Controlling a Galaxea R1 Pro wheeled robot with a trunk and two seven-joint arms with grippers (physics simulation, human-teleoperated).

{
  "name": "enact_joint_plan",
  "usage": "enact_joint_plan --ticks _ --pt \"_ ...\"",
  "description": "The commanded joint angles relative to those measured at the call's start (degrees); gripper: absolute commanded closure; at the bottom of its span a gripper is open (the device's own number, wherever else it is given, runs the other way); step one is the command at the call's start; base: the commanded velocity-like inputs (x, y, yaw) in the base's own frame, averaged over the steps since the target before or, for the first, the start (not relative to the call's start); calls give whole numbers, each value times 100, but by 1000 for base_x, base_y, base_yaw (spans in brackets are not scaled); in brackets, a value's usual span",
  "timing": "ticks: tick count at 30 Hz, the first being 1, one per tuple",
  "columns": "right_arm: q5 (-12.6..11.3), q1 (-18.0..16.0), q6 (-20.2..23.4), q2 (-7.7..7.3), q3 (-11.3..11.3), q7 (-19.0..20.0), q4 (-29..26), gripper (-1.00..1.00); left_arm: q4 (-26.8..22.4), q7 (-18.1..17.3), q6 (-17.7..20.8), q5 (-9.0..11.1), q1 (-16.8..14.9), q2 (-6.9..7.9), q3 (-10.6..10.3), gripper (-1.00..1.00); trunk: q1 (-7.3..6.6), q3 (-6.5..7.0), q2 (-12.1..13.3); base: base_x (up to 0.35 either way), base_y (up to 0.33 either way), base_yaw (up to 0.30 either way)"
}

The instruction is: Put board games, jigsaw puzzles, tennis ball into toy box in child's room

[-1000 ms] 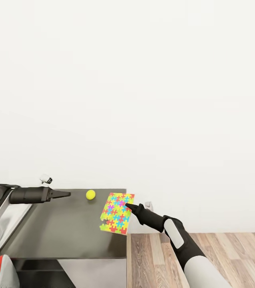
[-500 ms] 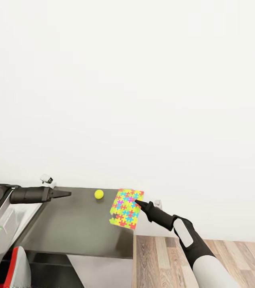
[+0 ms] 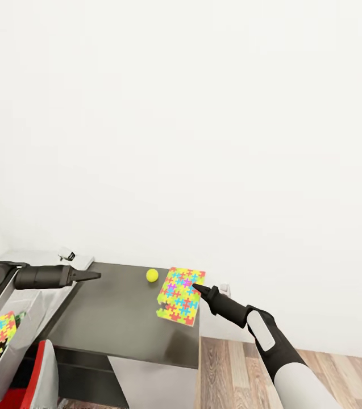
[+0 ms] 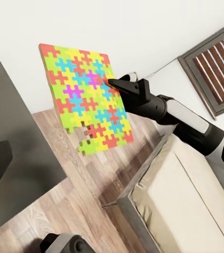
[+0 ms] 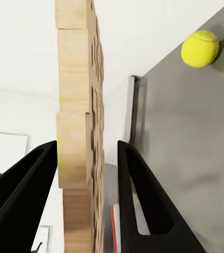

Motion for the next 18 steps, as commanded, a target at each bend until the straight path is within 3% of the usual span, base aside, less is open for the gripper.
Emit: enact_joint_plan --ticks 1,6,18 --pt "1 -5 35 6 -28 10 -4 100 2 -9 61 20 -8 6 -20 -100 -19 10 30 0 0 173" --pt "6 -5 35 5 -29 9 -8 100 0 -10 61 12 -8 6 -18 -100 -129 121 230 0 0 204" --pt "-8 -5 38 -63 -29 11 -10 100 -1 -13 62 10 -8 6 -18 -100 -129 188 231 0 0 230"
